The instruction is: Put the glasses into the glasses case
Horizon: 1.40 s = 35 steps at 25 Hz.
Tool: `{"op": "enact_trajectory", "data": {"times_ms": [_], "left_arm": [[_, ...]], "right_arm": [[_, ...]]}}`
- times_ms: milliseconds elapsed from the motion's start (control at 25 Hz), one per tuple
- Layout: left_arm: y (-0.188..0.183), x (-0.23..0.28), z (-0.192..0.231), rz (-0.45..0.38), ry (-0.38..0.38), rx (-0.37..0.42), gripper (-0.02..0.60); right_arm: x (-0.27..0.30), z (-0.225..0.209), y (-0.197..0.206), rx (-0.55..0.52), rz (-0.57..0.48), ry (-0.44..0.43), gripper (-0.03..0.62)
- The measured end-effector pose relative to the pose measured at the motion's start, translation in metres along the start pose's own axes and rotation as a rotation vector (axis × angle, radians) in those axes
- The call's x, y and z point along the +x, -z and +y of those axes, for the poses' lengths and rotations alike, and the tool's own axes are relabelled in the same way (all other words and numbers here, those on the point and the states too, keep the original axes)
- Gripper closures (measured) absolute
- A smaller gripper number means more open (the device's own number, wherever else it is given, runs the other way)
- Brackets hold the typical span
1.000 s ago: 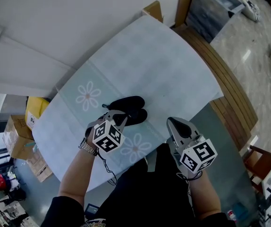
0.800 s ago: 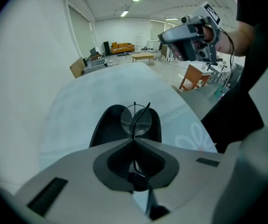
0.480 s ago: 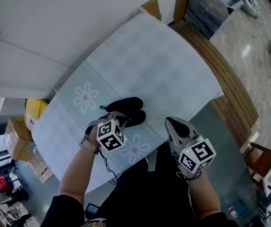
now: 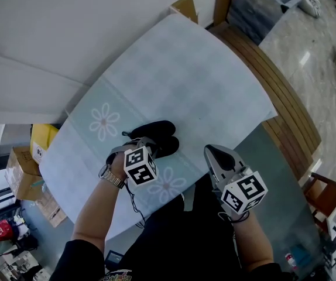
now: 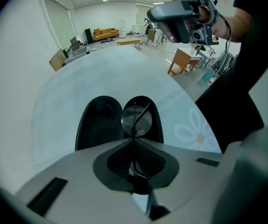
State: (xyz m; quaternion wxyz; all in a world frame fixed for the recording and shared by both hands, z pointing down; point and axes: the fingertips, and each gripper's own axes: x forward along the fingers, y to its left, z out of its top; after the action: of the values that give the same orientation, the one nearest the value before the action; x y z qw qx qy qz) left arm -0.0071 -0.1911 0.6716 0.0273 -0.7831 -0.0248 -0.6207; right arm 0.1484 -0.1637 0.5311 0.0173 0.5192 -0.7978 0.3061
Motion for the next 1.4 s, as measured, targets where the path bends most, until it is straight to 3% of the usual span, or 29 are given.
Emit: {"op": "enact_trajectory", "data": {"times_ms": [400, 760, 880, 1120, 1400], "left_arm": [[0.005, 0.011, -0.006, 0.075, 0.067, 0.055, 0.551], [0.002, 0.010, -0.007, 0.067, 0.064, 0.080, 0.547], [0.001, 0.008, -0.007, 0.046, 0.049, 0.073, 0.516], [-0.010, -0.013, 0.006, -0.058, -0.061, 0.029, 0.491], [-0.023, -0.062, 0.016, -0.283, -0.198, -0.113, 0.492]], "right_arm": [[0.002, -0.005, 0.001, 0.005, 0.010, 0.000, 0.571], [0.003, 0.001, 0.002, 0.000, 0.019, -0.014, 0.571], [0.004, 0.004, 0.002, -0.006, 0.018, -0.018, 0.571], [0.002, 0.014, 0.001, -0.017, 0.018, -0.025, 0.571], [0.003, 0.042, -0.008, -0.062, 0.008, -0.064, 0.571]]}}
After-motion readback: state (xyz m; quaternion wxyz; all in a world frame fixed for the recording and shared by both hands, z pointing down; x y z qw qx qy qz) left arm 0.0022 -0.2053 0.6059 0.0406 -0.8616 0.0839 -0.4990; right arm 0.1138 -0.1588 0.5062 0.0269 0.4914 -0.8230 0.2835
